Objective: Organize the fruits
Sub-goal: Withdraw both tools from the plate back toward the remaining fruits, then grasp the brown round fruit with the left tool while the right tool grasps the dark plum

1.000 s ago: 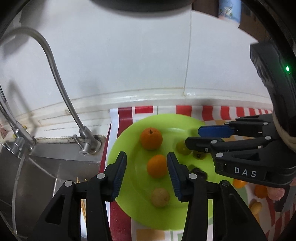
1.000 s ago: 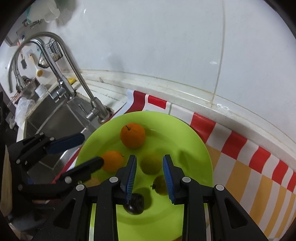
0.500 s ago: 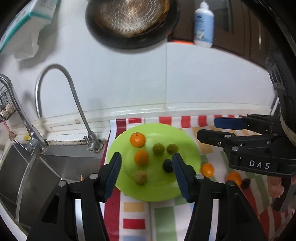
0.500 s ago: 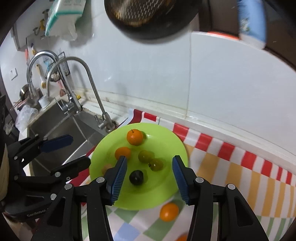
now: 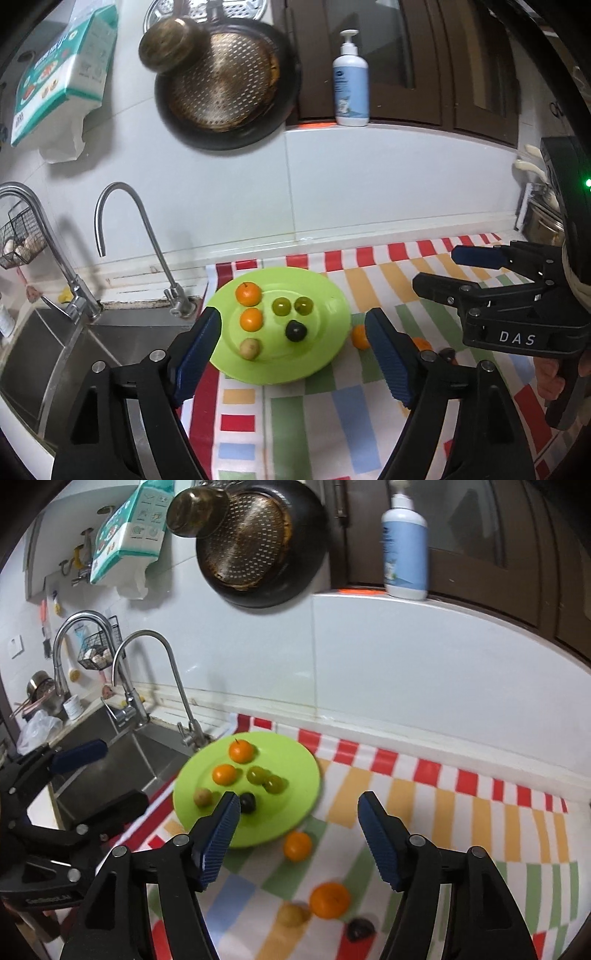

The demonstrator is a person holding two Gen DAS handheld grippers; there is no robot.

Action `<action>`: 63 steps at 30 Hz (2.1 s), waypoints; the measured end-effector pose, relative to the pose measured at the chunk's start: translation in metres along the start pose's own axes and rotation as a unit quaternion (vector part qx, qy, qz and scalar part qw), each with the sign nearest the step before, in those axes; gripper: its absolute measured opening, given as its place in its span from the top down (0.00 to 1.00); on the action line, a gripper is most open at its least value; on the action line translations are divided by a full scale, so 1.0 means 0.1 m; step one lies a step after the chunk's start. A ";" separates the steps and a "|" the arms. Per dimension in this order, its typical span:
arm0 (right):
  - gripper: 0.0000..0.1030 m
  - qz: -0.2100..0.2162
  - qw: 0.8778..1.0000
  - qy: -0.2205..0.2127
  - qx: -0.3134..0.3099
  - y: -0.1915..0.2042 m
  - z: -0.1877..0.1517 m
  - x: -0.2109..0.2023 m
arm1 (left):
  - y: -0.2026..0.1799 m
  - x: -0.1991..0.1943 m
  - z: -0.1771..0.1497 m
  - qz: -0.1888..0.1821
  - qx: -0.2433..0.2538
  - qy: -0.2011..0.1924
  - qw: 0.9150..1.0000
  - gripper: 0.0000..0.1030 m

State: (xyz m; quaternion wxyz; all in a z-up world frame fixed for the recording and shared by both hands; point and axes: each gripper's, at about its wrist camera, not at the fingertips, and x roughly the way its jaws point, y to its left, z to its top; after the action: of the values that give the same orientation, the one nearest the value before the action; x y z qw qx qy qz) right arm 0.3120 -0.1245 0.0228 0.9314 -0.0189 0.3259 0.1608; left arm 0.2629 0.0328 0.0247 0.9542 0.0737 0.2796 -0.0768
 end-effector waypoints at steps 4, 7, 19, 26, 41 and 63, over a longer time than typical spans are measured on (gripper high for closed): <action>0.35 -0.018 1.000 -0.002 0.005 -0.08 -0.16 -0.12 | -0.13 -0.07 -0.05 -0.005 0.005 -0.004 1.000 0.17; 0.35 -0.031 0.999 -0.008 0.010 -0.13 -0.26 -0.24 | -0.22 -0.11 -0.11 -0.014 0.005 -0.005 1.000 0.16; 0.35 -0.067 0.998 -0.011 0.013 -0.24 -0.61 -0.57 | -0.45 -0.10 -0.36 -0.037 -0.008 0.018 0.999 0.14; 0.35 -0.087 0.996 -0.007 0.006 -0.26 -0.84 -0.61 | -0.56 -0.05 -0.50 -0.042 0.001 0.033 0.999 0.14; 0.35 -0.076 0.996 0.037 0.013 -0.39 -1.19 -0.38 | -0.77 0.22 -0.74 -0.075 0.031 0.051 0.995 0.15; 0.43 -0.051 0.995 0.086 0.000 -0.53 -1.17 0.23 | -0.90 0.95 -0.80 -0.121 0.052 0.113 0.985 0.37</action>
State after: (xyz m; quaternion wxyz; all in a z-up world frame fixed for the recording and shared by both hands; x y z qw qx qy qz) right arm 0.2747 -0.1841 -0.0874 0.9070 -0.0493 0.4031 0.1110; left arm 0.2829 -0.0503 -0.1023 0.8950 0.0966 0.3881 -0.1976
